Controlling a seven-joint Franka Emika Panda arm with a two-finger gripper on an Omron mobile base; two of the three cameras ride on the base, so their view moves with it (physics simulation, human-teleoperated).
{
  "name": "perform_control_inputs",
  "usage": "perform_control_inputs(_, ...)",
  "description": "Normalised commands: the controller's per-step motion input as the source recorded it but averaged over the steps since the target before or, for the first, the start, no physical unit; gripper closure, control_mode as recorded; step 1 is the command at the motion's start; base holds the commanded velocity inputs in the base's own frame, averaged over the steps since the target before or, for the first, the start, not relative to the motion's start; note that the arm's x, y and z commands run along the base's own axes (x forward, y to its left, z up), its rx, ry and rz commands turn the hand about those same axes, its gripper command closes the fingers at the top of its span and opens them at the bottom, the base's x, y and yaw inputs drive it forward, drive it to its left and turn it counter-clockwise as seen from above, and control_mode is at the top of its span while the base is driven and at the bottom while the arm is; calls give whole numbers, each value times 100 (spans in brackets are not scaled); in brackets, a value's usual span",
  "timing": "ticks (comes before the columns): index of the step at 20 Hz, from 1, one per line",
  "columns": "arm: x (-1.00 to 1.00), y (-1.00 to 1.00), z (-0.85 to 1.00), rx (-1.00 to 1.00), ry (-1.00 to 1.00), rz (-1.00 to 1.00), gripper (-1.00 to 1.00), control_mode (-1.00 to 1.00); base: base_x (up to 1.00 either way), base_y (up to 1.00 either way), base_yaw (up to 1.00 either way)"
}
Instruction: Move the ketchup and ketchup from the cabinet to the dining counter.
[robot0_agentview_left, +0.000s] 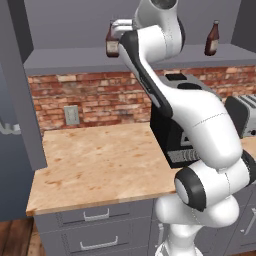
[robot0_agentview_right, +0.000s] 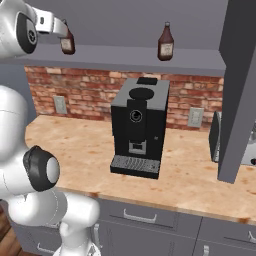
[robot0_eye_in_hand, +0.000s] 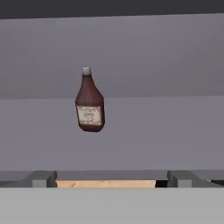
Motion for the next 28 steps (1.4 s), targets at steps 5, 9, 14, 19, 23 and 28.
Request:
perform_control_inputs(5,24,0,-8,0,-7,0,-100,-100,0,0,0)
perform_control_inputs(9,36,2,0,0,-7,0,-100,-100,0,0,0)
perform_control_inputs(14,36,11,0,0,-1,0,-100,-100,0,0,0)
perform_control_inputs(19,33,15,0,0,0,0,-100,-100,0,0,0)
perform_control_inputs(23,29,19,0,0,0,0,-100,-100,0,0,0)
perform_control_inputs(28,28,10,0,0,0,0,-100,-100,0,0,0)
